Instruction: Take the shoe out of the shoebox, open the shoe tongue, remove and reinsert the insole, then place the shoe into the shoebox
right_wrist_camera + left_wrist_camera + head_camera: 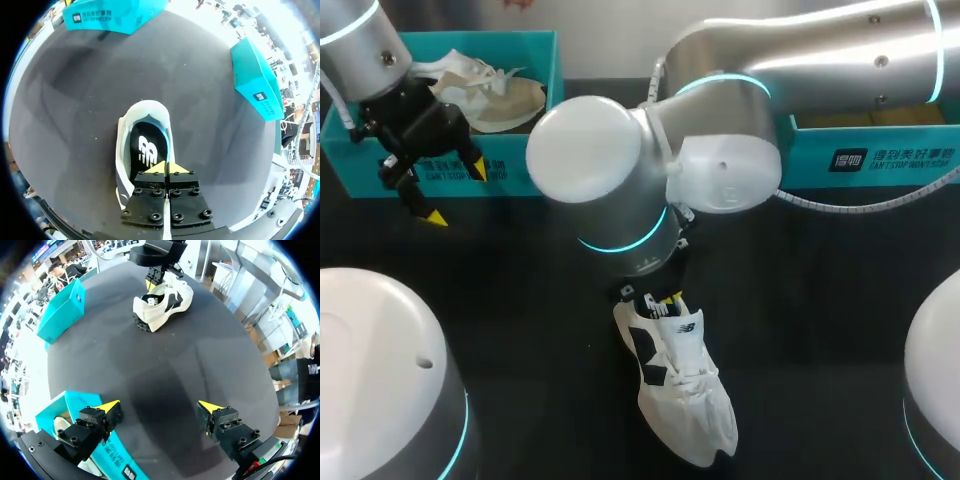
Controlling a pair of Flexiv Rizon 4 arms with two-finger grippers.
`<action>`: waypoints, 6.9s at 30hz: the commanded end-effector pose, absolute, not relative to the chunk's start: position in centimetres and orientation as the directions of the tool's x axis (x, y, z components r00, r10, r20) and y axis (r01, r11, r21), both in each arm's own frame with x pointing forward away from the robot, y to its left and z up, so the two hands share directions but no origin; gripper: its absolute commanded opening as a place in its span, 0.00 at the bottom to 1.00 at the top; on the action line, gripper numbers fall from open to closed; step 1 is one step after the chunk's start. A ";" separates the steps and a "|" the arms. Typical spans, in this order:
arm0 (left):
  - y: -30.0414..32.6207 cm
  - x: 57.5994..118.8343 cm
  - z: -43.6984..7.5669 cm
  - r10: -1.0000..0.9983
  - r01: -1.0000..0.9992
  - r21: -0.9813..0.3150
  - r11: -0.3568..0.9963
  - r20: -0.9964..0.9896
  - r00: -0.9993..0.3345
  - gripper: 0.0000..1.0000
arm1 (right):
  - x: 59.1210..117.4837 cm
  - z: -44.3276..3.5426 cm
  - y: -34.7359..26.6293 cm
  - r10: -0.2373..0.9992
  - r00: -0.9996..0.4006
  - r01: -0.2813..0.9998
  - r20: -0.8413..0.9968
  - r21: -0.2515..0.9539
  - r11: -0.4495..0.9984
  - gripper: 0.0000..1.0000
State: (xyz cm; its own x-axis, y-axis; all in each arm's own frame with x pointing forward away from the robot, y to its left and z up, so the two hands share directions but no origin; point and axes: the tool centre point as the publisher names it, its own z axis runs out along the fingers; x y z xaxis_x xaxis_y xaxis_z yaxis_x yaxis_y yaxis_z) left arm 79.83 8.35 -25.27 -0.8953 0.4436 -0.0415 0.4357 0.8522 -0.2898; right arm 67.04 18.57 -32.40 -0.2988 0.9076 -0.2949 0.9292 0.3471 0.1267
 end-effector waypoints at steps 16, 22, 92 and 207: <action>8.4 79.7 -25.2 0.444 0.436 -0.288 0.852 -0.042 -0.895 1.00 | 67.2 -36.8 18.0 0.907 -0.267 0.947 -0.325 0.085 0.309 0.00; 8.4 79.7 -25.2 0.444 0.436 -0.288 0.852 -0.042 -0.895 1.00 | 68.0 -38.0 17.9 0.908 -0.271 0.948 -0.319 0.076 0.310 0.00; 8.4 79.7 -25.2 0.444 0.436 -0.288 0.852 -0.042 -0.895 1.00 | 68.1 -35.6 18.8 0.880 -0.323 0.938 -0.349 0.006 0.346 0.00; 8.4 79.7 -25.2 0.444 0.436 -0.288 0.852 -0.042 -0.895 1.00 | 67.9 -37.7 20.1 0.769 -0.519 0.792 -0.374 0.128 0.597 0.00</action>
